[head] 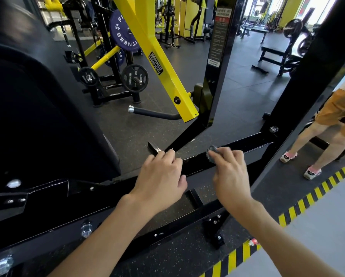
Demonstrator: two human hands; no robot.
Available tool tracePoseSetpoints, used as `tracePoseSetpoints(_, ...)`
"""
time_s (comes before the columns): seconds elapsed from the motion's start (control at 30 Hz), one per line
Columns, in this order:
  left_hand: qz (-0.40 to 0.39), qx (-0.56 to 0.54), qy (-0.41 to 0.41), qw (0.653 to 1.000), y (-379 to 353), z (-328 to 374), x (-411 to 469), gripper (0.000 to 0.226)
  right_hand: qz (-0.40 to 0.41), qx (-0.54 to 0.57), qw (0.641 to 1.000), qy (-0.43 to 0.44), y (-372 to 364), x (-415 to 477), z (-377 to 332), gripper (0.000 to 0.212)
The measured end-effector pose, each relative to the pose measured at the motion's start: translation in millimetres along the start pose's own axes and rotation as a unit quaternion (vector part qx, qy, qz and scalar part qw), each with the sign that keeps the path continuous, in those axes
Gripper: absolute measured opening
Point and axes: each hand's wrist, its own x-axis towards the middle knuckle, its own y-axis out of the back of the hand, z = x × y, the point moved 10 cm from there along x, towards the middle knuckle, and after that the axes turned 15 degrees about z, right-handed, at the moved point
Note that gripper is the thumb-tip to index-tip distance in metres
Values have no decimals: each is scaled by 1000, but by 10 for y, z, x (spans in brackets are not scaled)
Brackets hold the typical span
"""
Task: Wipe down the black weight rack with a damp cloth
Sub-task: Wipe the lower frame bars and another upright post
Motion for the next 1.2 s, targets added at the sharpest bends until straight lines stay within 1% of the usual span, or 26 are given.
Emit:
tracePoseSetpoints(0.07, 5, -32, -9, 999, -14, 86, 57, 30, -38, 19, 995, 92, -31, -133, -222, 49)
tracePoseSetpoints(0.1, 6, -45, -16, 999, -32, 140, 86, 31, -55, 25, 991, 122, -43, -124, -220, 49)
tracePoseSetpoints(0.13, 4, -49, -23, 999, -62, 188, 114, 32, -64, 17, 990, 122, -64, -52, -129, 48)
tracePoseSetpoints(0.17, 1, -47, -26, 999, -91, 220, 134, 33, -58, -6, 994, 90, -101, 54, 39, 44)
tracePoseSetpoints(0.23, 6, -37, -19, 999, -115, 233, 157, 30, -30, -67, 997, -8, -113, 211, 295, 35)
tracePoseSetpoints(0.27, 12, -33, -14, 999, -110, 223, 168, 29, -32, -84, 996, -17, -147, 212, 252, 34)
tracePoseSetpoints(0.3, 14, -27, -12, 999, -109, 220, 177, 27, -54, -77, 996, 10, -215, 169, 97, 37)
tracePoseSetpoints(0.37, 13, -14, -15, 1000, -113, 228, 185, 25, -108, -19, 989, 102, -285, -10, -244, 44)
tracePoseSetpoints(0.4, 14, -10, -16, 1000, -111, 231, 188, 24, -118, 1, 984, 133, -259, -29, -284, 44)
tracePoseSetpoints(0.43, 14, -8, -16, 1000, -107, 237, 190, 24, -121, 2, 983, 136, -242, 24, -203, 42)
tracePoseSetpoints(0.47, 14, -8, -16, 1000, -105, 240, 190, 24, -116, -16, 987, 108, -241, 117, -40, 39)
tracePoseSetpoints(0.53, 17, -6, -15, 1000, -103, 249, 193, 24, -92, -78, 993, 12, -236, 278, 319, 34)
tracePoseSetpoints(0.57, 17, -4, -14, 1000, -103, 251, 198, 23, -83, -91, 992, -14, -233, 288, 351, 32)
tracePoseSetpoints(0.6, 16, -4, -12, 1000, -104, 254, 204, 22, -78, -81, 994, -7, -234, 253, 258, 30)
tracePoseSetpoints(0.67, 15, -3, -8, 1000, -105, 253, 222, 20, -88, -21, 994, 59, -215, 106, -73, 33)
tracePoseSetpoints(0.73, 12, -4, -4, 1000, -111, 235, 232, 20, -108, 9, 988, 114, -168, 35, -155, 40)
tracePoseSetpoints(0.77, 9, -6, -2, 1000, -118, 226, 228, 21, -116, 6, 988, 104, -178, 90, -51, 39)
tracePoseSetpoints(0.87, 4, -5, 1, 1000, -125, 215, 218, 23, -88, -18, 995, -33, -183, 251, 368, 30)
tracePoseSetpoints(0.9, 2, -3, 0, 1000, -125, 219, 221, 24, -73, -16, 996, -44, -162, 240, 338, 27)
tracePoseSetpoints(0.93, 0, -1, -2, 1000, -126, 224, 231, 25, -61, -3, 998, -22, -139, 207, 209, 23)
tracePoseSetpoints(1.0, -7, -5, -7, 1000, -141, 238, 266, 29, -70, 43, 995, 48, -125, 97, -46, 15)
tracePoseSetpoints(1.03, -11, -12, -9, 1000, -156, 253, 287, 32, -79, 53, 993, 71, -124, 104, -51, 13)
tracePoseSetpoints(1.07, -14, -22, -13, 1000, -173, 274, 301, 35, -84, 45, 993, 73, -143, 164, 35, 15)
tracePoseSetpoints(1.1, -17, -33, -17, 999, -194, 303, 312, 37, -89, 20, 994, 52, -183, 263, 187, 19)
tracePoseSetpoints(1.17, -23, -51, -25, 998, -231, 368, 315, 37, -107, -55, 993, -20, -260, 415, 529, 27)
tracePoseSetpoints(1.2, -19, -53, -27, 998, -236, 382, 314, 36, -109, -78, 990, -42, -277, 419, 599, 30)
